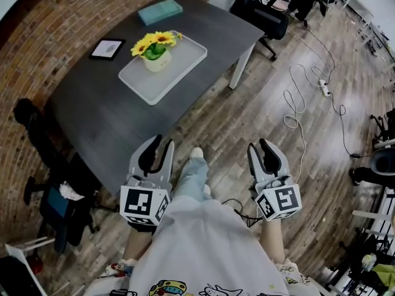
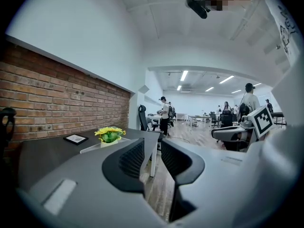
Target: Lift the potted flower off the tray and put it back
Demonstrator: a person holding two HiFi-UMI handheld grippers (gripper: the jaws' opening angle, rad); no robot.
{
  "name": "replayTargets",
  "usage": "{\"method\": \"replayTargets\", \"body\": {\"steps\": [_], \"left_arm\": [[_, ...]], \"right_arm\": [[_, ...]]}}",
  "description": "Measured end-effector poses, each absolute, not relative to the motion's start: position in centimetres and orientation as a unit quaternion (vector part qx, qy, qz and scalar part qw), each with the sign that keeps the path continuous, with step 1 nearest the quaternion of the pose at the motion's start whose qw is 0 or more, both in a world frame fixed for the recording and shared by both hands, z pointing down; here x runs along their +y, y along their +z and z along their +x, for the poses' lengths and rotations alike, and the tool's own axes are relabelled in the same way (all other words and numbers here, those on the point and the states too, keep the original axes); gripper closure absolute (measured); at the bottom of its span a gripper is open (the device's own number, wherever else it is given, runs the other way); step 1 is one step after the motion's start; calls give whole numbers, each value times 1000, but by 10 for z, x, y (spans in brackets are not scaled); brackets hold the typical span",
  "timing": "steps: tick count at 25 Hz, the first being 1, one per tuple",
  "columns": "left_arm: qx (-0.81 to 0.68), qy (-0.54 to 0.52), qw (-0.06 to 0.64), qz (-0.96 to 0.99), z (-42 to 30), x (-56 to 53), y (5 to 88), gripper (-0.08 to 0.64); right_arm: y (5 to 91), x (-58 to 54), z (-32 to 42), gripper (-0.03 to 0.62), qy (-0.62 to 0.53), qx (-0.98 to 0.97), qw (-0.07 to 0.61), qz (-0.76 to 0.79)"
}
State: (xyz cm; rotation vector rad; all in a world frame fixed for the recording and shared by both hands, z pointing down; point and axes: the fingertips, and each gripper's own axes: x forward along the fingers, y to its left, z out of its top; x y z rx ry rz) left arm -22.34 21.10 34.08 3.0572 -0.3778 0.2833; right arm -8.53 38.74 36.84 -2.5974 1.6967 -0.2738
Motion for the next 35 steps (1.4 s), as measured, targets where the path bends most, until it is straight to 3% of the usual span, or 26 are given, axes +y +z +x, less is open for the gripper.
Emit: {"method": "replayTargets", "body": {"steps": [20, 35], "left_arm": [[-120, 93, 39, 988, -86, 68, 337, 371], [-136, 94, 62, 984, -65, 12, 347, 359]], "right_arm": [[367, 238, 43, 403, -107, 566, 23, -817], [365, 167, 65, 367, -118, 601, 1, -791]]}}
